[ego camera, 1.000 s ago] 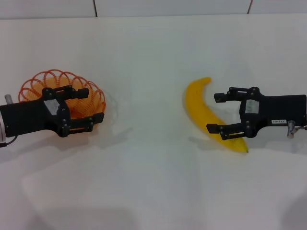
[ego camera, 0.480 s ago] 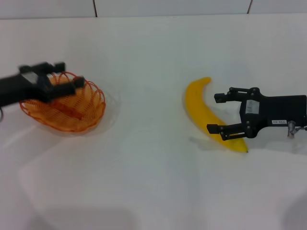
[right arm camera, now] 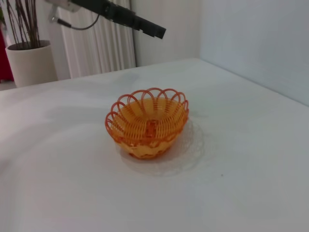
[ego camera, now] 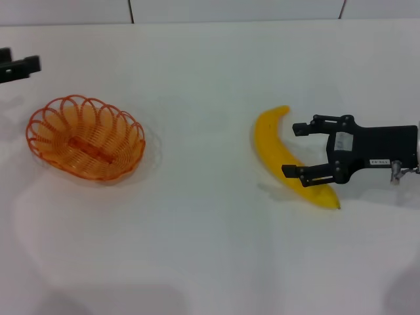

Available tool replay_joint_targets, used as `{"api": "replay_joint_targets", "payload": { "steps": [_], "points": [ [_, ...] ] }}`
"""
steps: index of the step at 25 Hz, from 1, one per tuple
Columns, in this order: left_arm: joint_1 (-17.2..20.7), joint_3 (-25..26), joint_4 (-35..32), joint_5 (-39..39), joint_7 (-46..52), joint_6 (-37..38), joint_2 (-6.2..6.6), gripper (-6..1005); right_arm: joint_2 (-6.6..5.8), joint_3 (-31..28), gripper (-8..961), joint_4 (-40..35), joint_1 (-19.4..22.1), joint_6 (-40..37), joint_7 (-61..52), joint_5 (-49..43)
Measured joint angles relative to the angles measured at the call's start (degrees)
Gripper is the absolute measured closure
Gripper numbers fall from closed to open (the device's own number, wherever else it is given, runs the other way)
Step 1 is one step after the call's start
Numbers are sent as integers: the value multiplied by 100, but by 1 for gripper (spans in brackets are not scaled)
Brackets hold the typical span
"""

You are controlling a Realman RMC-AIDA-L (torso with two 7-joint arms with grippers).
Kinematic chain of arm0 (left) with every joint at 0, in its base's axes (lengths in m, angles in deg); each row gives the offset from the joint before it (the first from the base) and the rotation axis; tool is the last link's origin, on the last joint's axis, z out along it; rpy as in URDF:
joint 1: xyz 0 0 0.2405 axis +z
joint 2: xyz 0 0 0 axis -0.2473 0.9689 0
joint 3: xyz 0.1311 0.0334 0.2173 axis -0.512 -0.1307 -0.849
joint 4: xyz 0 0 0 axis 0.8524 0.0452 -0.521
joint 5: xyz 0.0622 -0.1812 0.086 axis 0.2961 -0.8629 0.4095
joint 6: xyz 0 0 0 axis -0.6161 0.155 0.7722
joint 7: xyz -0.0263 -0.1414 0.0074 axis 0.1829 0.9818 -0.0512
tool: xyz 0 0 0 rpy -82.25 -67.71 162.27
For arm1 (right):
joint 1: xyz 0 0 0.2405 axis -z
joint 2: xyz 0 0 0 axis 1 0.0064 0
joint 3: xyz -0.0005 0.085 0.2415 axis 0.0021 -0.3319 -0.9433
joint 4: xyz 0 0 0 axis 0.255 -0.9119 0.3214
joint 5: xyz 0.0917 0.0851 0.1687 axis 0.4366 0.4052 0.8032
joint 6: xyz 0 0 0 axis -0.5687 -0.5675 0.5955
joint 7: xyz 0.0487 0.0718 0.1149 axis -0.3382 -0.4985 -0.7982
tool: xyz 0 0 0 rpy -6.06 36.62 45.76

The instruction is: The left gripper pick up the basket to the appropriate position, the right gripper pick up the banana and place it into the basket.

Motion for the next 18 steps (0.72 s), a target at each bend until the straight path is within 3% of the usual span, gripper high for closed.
{"api": "replay_joint_targets", "payload": {
  "steps": [4,8,10,14,18],
  "points": [
    [-367,10,30,891,578,-11,234,238,14,22,45,-73,-3,-2,-1,1],
    [-720,11,30,1731,867,-40,319,241,17,18,46,-79,-17,-16,-2,3],
    [-919,-19,42,2192,976,-48,272,243,16,21,46,-86,-19,-19,-3,17],
    [-1246,-42,153,2979,1091,-65,38,246,15,34,46,-88,-29,-24,-4,18],
    [-1322,-29,241,3459,1168,-129,-123,249,14,42,46,-75,-59,-22,-6,14]
  ]
}}
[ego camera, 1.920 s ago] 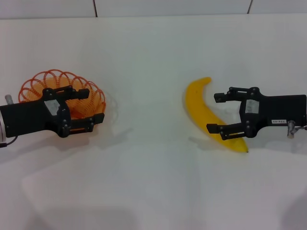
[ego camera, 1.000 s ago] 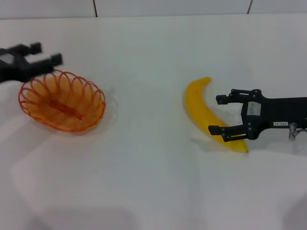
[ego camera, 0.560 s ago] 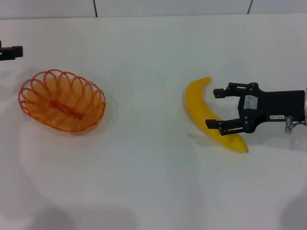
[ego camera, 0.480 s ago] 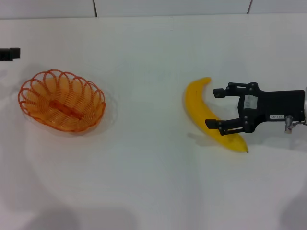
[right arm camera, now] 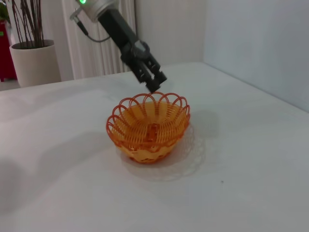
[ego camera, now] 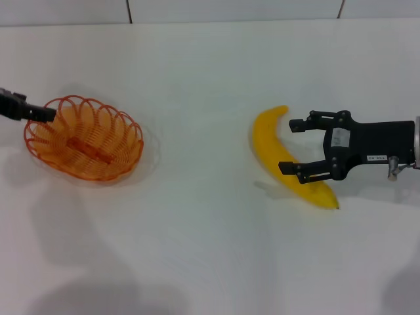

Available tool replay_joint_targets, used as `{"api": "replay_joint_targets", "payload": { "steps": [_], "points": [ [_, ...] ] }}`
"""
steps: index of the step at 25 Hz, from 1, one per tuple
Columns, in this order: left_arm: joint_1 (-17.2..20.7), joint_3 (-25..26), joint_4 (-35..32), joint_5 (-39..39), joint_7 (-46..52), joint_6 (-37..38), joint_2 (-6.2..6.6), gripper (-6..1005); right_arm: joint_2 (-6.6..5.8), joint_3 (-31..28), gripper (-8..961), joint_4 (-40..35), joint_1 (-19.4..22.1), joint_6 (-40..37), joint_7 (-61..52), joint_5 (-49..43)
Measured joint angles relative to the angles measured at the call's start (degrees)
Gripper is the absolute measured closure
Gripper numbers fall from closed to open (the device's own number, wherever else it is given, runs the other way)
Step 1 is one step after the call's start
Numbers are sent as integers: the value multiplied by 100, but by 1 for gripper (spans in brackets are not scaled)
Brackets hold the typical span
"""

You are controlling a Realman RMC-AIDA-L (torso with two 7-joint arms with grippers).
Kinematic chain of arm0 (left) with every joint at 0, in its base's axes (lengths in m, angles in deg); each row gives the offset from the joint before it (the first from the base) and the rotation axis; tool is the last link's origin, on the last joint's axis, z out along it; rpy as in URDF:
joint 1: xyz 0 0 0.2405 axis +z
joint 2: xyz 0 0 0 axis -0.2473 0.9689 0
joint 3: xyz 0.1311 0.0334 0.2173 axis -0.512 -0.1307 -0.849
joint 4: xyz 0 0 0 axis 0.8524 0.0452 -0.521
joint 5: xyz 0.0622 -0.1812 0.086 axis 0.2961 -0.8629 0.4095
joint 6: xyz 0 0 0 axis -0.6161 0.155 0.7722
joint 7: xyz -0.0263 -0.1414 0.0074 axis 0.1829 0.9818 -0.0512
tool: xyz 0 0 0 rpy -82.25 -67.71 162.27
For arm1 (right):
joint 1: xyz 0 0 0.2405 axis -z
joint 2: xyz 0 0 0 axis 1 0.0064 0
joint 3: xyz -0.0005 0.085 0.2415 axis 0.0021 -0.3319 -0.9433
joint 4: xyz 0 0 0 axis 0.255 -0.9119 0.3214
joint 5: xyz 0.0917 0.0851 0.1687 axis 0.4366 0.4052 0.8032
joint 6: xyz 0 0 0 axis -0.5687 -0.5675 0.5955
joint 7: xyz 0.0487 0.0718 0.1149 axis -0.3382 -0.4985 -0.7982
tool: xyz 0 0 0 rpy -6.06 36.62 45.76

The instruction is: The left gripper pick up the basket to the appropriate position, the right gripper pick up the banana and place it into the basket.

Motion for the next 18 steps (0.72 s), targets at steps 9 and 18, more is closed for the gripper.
{"api": "replay_joint_targets", "payload": {
  "steps": [9,18],
  "points": [
    [50,15,20,386,197,-350,-89,257,5,2,46,27,3,29,-2,-6],
    [38,-154,20,472,296,-595,-241,264,10,2,46,31,6,32,-2,-7]
  ]
}}
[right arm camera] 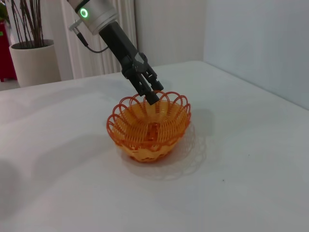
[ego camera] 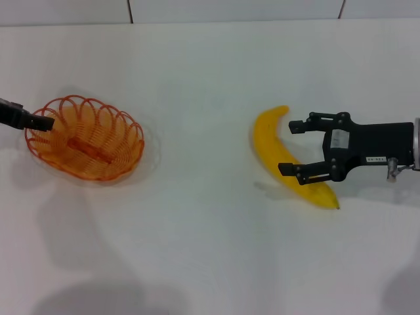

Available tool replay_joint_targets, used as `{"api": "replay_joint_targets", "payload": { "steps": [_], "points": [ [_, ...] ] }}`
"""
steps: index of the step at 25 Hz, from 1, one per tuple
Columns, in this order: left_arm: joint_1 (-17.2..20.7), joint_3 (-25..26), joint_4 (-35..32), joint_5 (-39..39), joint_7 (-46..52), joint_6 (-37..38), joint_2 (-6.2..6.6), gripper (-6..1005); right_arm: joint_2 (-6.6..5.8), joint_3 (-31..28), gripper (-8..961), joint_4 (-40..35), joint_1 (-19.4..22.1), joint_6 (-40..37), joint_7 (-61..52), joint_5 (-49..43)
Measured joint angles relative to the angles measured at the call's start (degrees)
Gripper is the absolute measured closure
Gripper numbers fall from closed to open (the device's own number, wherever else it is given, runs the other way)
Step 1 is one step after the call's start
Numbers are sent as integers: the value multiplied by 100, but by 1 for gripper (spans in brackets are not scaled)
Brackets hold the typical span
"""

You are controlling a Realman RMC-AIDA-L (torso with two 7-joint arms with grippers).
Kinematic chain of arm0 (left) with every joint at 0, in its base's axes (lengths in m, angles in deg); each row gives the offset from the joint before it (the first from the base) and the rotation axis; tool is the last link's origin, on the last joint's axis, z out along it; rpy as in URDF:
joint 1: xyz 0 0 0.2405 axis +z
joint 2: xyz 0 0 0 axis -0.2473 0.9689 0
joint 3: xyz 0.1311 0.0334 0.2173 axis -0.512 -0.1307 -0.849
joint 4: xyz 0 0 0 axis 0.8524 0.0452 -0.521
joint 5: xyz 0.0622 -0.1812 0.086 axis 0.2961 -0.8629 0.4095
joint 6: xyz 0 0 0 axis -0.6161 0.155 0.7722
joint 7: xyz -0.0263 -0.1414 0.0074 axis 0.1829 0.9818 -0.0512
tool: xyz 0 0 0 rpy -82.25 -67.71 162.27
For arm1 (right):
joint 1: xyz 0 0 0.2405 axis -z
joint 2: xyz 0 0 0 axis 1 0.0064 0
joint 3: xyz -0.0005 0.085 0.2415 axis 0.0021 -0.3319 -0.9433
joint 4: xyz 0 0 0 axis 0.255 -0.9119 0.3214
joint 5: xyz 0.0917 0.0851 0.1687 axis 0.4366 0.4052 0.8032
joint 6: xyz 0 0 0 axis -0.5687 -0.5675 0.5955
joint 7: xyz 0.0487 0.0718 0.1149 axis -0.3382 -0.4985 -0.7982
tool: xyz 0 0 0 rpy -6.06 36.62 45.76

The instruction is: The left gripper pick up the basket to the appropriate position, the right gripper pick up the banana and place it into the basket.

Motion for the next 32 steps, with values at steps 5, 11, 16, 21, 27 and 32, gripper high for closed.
{"api": "replay_joint_targets", "payload": {
  "steps": [5,11,16,21,27,32],
  "points": [
    [-3,-1,17,50,-7,-147,-23,268,0,0,46,0,-14,0,0,0],
    [-73,3,194,118,-147,-368,-81,273,0,0,46,8,-19,4,0,0],
    [-113,3,208,160,-200,-459,-142,277,0,0,46,17,-19,8,0,-1],
    [-119,18,211,107,-213,-586,-179,281,0,0,46,19,-18,9,0,-8],
    [-155,9,321,88,-228,-723,-260,286,0,0,46,23,-16,9,2,-9],
    [-234,5,478,86,-281,-756,-281,290,0,0,46,35,-16,9,2,-9]
  ]
}}
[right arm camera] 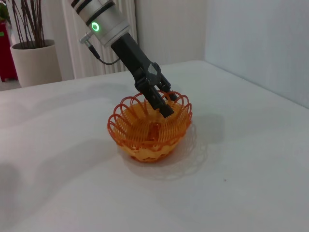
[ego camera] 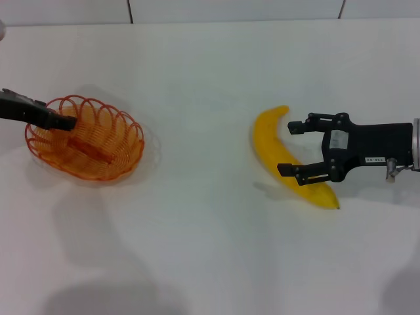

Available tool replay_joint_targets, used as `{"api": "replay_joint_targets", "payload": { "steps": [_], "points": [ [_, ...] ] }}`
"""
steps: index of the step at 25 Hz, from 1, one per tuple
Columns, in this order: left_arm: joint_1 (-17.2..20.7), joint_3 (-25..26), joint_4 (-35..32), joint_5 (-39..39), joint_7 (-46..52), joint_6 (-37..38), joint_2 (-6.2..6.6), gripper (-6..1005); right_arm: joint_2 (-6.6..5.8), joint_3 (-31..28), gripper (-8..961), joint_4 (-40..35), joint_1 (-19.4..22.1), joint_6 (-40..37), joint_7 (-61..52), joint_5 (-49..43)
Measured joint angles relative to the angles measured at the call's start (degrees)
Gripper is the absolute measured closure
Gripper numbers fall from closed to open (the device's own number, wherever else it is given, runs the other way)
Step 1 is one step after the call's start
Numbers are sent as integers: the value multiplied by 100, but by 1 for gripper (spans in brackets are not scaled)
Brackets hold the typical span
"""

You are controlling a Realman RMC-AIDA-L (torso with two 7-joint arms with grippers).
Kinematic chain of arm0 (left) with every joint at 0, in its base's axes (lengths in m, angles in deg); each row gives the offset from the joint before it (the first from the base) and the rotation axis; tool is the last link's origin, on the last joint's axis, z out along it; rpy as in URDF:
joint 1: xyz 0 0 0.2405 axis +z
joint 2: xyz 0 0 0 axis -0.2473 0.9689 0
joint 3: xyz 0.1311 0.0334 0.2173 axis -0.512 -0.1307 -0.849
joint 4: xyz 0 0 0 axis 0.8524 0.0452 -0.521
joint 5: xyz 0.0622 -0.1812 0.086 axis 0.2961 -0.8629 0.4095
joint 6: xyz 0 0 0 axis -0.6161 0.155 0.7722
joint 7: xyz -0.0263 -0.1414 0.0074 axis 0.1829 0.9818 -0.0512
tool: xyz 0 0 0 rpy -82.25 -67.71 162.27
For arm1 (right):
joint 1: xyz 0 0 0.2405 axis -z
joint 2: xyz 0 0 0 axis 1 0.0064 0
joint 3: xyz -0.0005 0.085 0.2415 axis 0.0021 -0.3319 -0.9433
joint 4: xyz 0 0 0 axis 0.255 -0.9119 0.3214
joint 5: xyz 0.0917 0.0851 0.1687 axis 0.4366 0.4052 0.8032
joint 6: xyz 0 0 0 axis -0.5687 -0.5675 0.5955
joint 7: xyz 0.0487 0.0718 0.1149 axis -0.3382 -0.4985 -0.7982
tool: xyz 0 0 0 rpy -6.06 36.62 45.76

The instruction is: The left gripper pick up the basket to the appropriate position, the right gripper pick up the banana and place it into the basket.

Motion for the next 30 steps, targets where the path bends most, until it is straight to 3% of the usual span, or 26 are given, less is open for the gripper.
{"api": "replay_joint_targets", "payload": {
  "steps": [16,27,30],
  "points": [
    [-35,33,145,0,-16,-130,6,303,-9,0,47,10,37,7,-2,0],
    [-15,65,-26,0,31,-70,31,744,-9,0,47,14,62,105,-2,0],
    [-14,41,-36,0,46,14,30,770,-9,0,47,17,62,106,-2,0]
  ]
}}
